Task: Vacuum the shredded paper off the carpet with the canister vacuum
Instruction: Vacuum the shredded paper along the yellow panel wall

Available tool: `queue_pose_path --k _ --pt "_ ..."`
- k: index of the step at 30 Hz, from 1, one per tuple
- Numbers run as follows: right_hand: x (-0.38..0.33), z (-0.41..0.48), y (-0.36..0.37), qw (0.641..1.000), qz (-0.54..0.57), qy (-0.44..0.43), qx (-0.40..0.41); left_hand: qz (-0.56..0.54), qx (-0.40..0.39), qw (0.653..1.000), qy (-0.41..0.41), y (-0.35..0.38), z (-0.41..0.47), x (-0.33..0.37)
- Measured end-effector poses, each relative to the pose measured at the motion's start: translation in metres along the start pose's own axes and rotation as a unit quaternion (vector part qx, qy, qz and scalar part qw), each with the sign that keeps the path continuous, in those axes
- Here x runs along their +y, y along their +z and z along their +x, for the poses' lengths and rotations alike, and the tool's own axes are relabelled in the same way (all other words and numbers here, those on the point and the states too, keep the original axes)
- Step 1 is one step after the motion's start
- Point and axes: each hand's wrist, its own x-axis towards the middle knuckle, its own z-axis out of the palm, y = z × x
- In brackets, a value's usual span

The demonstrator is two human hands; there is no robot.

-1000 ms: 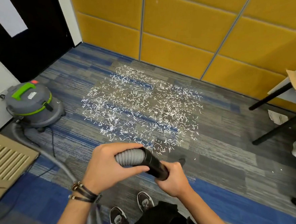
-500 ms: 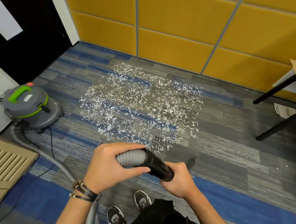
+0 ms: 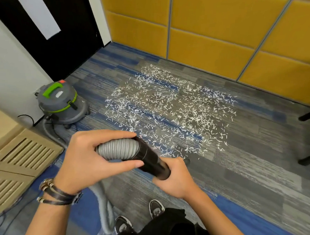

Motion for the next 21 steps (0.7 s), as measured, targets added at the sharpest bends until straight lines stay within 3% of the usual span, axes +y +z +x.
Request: queue_pose_path --k 21 --pt "-0.107 0.037 0.184 0.999 0.014 -0.027 -0.019 0.077 0.073 0.994 0.028 -0.171 -0.082 -0.077"
